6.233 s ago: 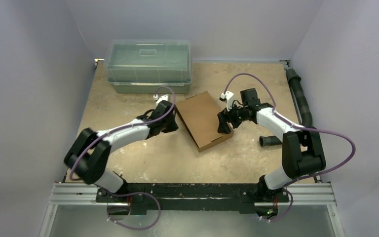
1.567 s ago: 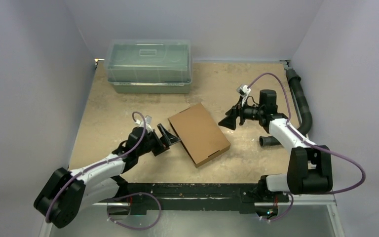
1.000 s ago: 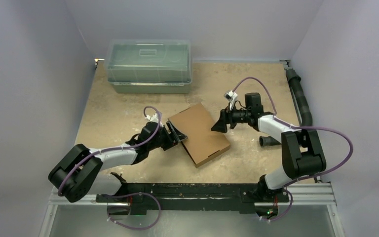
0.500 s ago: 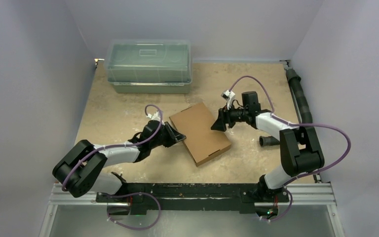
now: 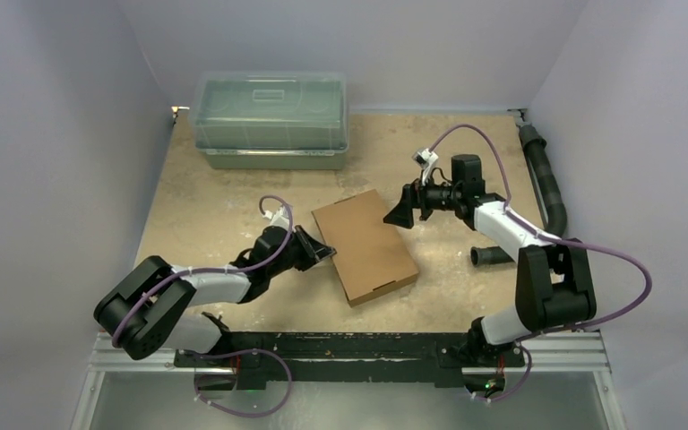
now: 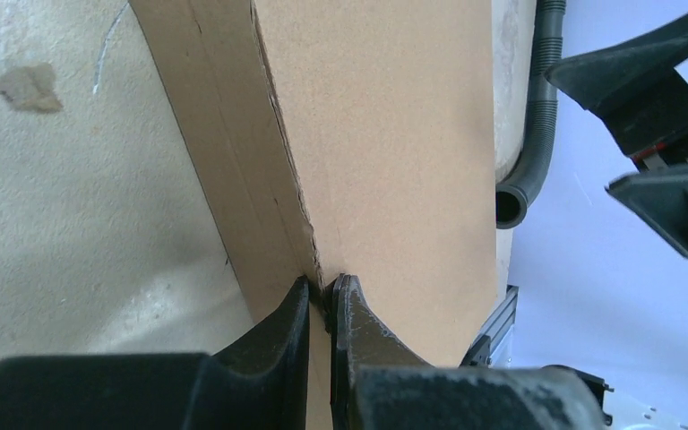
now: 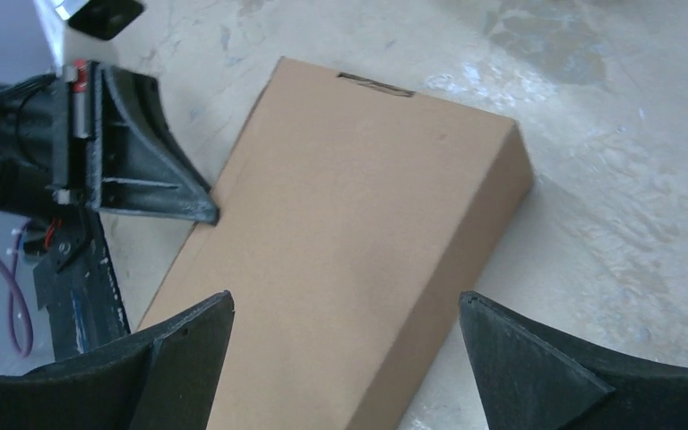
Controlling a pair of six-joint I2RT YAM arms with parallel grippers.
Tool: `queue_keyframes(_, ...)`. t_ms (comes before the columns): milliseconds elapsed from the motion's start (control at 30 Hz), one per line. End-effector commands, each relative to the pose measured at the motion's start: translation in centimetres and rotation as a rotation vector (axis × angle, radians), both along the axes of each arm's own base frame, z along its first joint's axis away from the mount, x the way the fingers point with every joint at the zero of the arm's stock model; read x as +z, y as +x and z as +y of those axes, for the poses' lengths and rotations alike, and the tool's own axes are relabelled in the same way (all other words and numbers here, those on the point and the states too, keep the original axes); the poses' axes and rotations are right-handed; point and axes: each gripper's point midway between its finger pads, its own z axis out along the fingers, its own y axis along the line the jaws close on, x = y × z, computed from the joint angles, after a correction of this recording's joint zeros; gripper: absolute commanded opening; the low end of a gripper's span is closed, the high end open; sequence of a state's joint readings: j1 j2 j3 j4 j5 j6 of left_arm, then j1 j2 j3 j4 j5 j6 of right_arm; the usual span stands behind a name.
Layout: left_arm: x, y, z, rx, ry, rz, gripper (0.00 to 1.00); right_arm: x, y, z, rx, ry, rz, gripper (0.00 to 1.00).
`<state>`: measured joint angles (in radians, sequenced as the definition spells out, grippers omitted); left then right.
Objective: Fold the paper box
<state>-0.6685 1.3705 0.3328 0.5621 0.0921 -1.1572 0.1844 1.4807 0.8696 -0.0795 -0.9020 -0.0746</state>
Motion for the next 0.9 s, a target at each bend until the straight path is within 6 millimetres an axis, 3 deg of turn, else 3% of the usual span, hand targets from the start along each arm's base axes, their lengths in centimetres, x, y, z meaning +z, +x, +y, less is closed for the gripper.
queue_keyframes(0, -2.7, -2.1, 1.7, -0.018, 0.067, 0.017, 0.00, -1.2, 1.1, -0.5, -0.112, 0.005, 0.073, 0.99)
queue_keyframes(500, -3.9, -3.1, 2.9, -0.001, 0.075, 0.028, 0.00, -5.4, -0.4, 1.2, -0.072, 0.071, 0.323, 0.99)
queue_keyframes(867, -4.2, -4.0, 3.5, 0.000, 0.062, 0.032, 0.00, -5.7, -2.2, 2.7, 0.012, 0.166, 0.435, 0.99)
